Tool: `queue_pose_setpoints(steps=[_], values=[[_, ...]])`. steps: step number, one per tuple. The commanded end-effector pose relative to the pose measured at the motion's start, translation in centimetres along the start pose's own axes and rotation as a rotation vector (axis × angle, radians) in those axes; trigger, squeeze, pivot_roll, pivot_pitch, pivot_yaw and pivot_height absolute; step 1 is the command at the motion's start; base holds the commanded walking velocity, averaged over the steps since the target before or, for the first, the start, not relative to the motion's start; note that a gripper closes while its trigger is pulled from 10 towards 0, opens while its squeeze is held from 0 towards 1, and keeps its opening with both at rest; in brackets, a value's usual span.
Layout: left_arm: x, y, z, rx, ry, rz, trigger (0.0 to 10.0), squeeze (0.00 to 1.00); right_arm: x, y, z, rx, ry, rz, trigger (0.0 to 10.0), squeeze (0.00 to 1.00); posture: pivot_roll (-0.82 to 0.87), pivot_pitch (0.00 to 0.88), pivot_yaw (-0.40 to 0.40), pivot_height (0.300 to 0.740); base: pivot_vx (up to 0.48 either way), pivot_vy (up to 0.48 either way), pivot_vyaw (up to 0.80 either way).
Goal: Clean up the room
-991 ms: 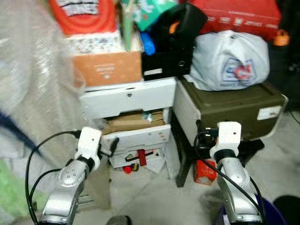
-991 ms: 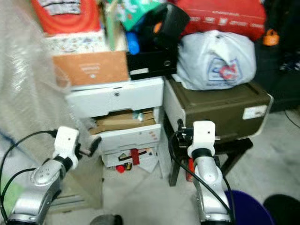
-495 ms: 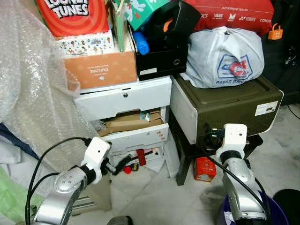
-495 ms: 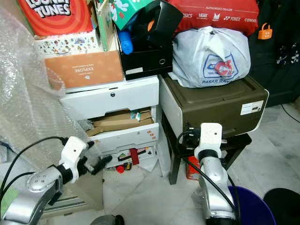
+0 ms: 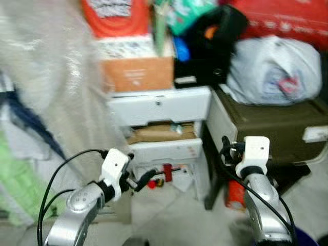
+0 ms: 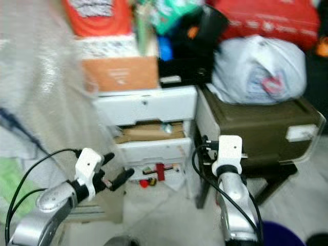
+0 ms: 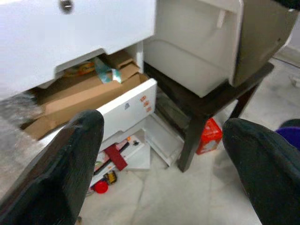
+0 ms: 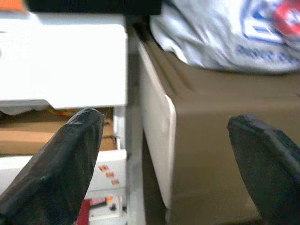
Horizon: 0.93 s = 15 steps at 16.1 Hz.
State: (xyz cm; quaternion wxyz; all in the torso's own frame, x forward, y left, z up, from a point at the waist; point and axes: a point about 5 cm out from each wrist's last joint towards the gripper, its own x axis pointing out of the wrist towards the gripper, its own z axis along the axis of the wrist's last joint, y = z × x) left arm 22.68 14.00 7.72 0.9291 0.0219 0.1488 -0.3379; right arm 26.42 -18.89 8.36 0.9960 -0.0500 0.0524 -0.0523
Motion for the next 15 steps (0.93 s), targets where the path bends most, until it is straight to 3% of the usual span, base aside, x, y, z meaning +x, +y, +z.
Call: queue_pose_setpoints(steps=[1, 8, 13, 15], values=[[-0.2, 0.2, 0.1, 0.006, 0.008, 0.010, 10.0, 0.00, 0.0, 0.6, 0.3, 0.015, -0.009, 0.023, 10.0, 0.00, -0.04, 0.000, 0.038, 0.740, 0.000, 0.000, 0.79], [0.0, 0.0, 0.6, 0.019, -0.012, 0.020, 10.0, 0.00, 0.0, 1.1, 0.6, 0.035, -0.007, 0.033, 10.0, 0.00, -0.04, 0.000, 0.033, 0.740, 0.000, 0.000, 0.79], [-0.4, 1.6, 0.8, 0.066, -0.052, 0.191, 10.0, 0.00, 0.0, 1.5, 0.7, 0.046, -0.002, 0.040, 10.0, 0.00, -0.04, 0.000, 0.030, 0.740, 0.000, 0.000, 0.68], [-1.5, 3.5, 0.9, 0.040, -0.091, 0.410, 10.0, 0.00, 0.0, 1.5, 0.7, 0.057, 0.006, 0.037, 10.0, 0.00, -0.04, 0.000, 0.027, 0.740, 0.000, 0.000, 0.58]])
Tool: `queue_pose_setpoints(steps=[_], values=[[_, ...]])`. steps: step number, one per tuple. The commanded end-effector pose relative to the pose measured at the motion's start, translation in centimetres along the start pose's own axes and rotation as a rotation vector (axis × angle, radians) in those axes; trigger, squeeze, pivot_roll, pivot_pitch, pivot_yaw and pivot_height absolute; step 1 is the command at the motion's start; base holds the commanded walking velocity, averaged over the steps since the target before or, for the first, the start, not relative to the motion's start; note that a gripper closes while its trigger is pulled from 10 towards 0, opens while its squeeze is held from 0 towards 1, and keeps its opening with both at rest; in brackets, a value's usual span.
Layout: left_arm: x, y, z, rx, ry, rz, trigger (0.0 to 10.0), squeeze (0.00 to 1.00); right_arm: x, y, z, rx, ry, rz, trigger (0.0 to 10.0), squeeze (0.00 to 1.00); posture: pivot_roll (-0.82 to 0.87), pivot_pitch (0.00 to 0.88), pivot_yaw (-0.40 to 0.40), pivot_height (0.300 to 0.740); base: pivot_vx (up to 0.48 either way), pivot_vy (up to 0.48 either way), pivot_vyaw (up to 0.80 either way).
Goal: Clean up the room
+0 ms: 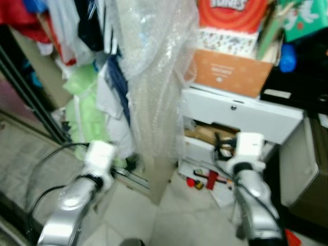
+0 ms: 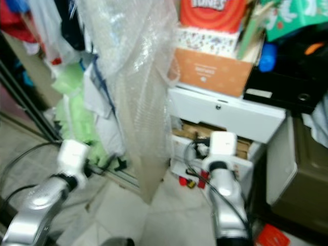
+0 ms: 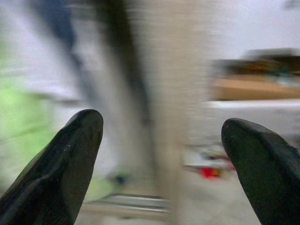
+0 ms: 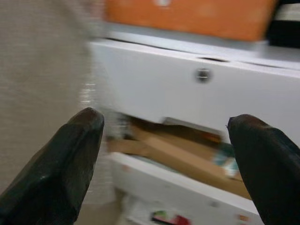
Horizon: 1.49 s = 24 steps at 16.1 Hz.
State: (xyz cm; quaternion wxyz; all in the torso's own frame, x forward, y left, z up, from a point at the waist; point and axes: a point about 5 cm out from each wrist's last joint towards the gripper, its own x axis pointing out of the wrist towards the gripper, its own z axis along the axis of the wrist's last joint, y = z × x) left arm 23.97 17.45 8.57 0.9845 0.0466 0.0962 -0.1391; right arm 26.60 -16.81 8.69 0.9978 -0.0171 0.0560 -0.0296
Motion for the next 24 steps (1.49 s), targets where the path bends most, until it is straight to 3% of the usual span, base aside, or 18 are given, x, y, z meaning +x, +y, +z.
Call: queue_pose_setpoints(steps=[1, 5, 12, 24], values=[[-0.1, 0.9, 0.5, 0.008, -0.034, 0.100, 10.0, 0.00, -0.1, -0.3, 0.3, 0.011, 0.003, -0.004, 10.0, 0.00, -0.04, 0.000, 0.027, 0.740, 0.000, 0.000, 0.48], [0.1, 1.4, 1.5, -0.001, -0.109, 0.280, 10.0, 0.00, -0.8, 0.1, 0.2, -0.005, -0.003, 0.055, 10.0, 0.00, -0.04, 0.000, 0.019, 0.740, 0.000, 0.000, 0.21], [1.0, 0.8, 1.7, -0.022, -0.115, 0.266, 10.0, 0.00, -0.7, 0.3, 0.3, -0.003, -0.003, 0.058, 10.0, 0.00, -0.05, 0.000, 0.027, 0.740, 0.000, 0.000, 0.00], [1.1, 0.8, 1.3, -0.050, -0.105, 0.258, 10.0, 0.00, -0.7, 0.5, 0.4, -0.004, -0.006, 0.065, 10.0, 0.00, -0.04, 0.000, 0.028, 0.740, 0.000, -0.226, 0.00]])
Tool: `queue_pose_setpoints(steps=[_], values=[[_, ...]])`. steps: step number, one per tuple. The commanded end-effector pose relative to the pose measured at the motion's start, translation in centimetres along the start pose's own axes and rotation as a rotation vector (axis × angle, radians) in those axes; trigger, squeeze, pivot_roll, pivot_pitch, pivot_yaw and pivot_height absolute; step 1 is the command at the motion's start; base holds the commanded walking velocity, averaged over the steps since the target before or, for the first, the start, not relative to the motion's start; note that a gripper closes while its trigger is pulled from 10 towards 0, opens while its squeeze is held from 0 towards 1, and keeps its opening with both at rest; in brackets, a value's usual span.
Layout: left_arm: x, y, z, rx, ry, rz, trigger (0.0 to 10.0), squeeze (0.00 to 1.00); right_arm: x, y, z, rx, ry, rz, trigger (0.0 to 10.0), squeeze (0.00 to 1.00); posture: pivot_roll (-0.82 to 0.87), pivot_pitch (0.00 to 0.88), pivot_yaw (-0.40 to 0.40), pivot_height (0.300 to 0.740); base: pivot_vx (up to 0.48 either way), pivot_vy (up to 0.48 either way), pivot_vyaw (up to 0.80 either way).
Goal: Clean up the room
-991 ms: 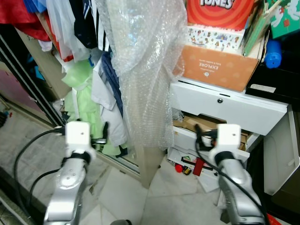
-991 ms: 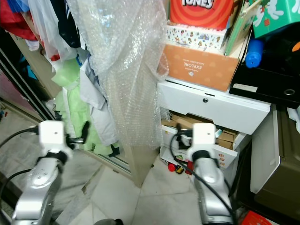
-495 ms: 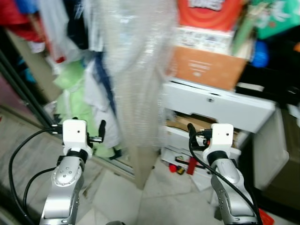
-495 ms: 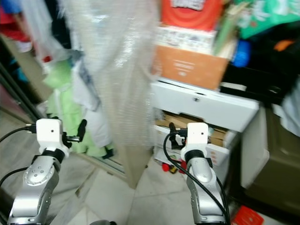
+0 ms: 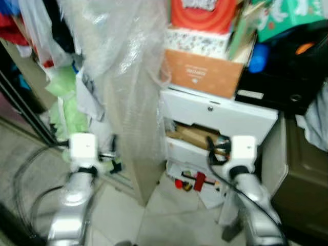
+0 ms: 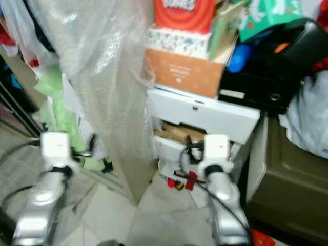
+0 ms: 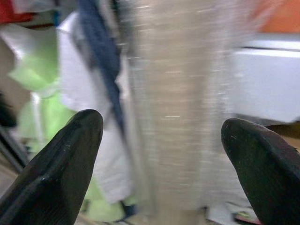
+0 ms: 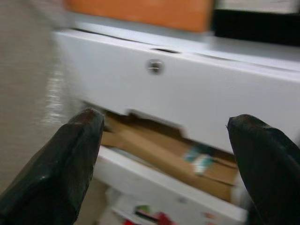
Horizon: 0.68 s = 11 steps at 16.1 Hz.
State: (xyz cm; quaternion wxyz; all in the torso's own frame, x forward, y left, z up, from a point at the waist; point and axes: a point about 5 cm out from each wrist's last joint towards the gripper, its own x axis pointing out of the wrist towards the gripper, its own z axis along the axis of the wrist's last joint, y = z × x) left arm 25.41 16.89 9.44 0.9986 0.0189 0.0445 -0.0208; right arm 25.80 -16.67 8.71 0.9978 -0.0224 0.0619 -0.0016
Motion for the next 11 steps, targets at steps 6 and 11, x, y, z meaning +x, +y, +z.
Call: queue_pose_setpoints(steps=[6, 11], values=[[0.1, 1.5, 0.0, 0.027, 0.005, 0.071, 10.0, 0.00, 0.2, 0.5, 0.5, 0.000, -0.023, 0.015, 10.0, 0.00, -0.04, 0.000, 0.028, 0.740, 0.000, 0.000, 0.36], [0.1, 2.6, -0.3, 0.001, 0.031, 0.169, 10.0, 0.00, 0.2, 0.5, 0.6, 0.004, -0.024, 0.017, 10.0, 0.00, -0.05, 0.000, 0.026, 0.740, 0.000, 0.000, 0.79]])
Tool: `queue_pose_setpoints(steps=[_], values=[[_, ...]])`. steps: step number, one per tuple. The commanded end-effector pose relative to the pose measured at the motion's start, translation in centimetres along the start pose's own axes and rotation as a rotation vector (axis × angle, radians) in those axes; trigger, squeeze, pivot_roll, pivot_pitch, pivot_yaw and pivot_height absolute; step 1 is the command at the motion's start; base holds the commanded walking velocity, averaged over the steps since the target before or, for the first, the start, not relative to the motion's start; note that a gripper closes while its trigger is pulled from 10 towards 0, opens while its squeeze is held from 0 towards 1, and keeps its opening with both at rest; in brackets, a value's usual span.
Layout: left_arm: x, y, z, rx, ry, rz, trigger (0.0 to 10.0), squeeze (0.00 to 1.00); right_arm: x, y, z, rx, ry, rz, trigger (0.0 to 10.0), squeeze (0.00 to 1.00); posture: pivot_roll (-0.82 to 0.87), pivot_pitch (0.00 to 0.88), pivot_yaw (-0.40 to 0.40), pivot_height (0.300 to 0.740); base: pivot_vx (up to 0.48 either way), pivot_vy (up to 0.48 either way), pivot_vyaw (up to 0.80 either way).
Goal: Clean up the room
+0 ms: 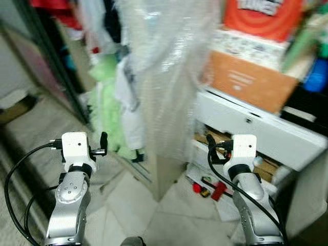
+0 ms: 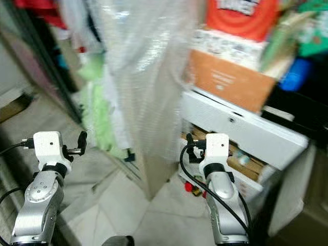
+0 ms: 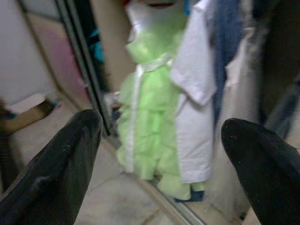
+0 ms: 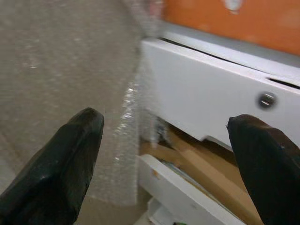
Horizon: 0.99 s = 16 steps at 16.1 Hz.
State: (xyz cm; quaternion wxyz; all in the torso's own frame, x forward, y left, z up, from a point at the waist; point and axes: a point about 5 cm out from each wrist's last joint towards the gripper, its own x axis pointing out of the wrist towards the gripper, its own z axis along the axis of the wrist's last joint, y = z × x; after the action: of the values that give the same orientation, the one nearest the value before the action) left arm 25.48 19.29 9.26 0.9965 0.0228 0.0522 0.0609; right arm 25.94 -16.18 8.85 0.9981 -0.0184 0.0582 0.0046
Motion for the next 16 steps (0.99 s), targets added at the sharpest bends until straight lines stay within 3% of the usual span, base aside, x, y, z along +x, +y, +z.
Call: queue_pose_setpoints(steps=[1, 7, 16], values=[[0.1, 0.1, -0.1, 0.002, 0.011, 0.006, 10.0, 0.00, 0.0, 0.0, 0.4, -0.004, -0.016, 0.004, 10.0, 0.00, -0.04, 0.000, 0.026, 0.740, 0.000, 0.000, 0.79], [0.1, 0.2, 0.0, 0.003, 0.007, 0.018, 10.0, 0.00, -2.2, -0.6, 0.3, -0.004, -0.023, 0.029, 10.0, 0.00, -0.05, 0.000, 0.026, 0.740, 0.000, 0.000, 0.79], [0.4, 0.3, 0.1, 0.011, 0.004, 0.036, 10.0, 0.00, -2.3, -0.1, 0.6, -0.012, -0.042, 0.050, 10.0, 0.00, -0.05, 0.000, 0.031, 0.740, 0.000, 0.000, 0.79]])
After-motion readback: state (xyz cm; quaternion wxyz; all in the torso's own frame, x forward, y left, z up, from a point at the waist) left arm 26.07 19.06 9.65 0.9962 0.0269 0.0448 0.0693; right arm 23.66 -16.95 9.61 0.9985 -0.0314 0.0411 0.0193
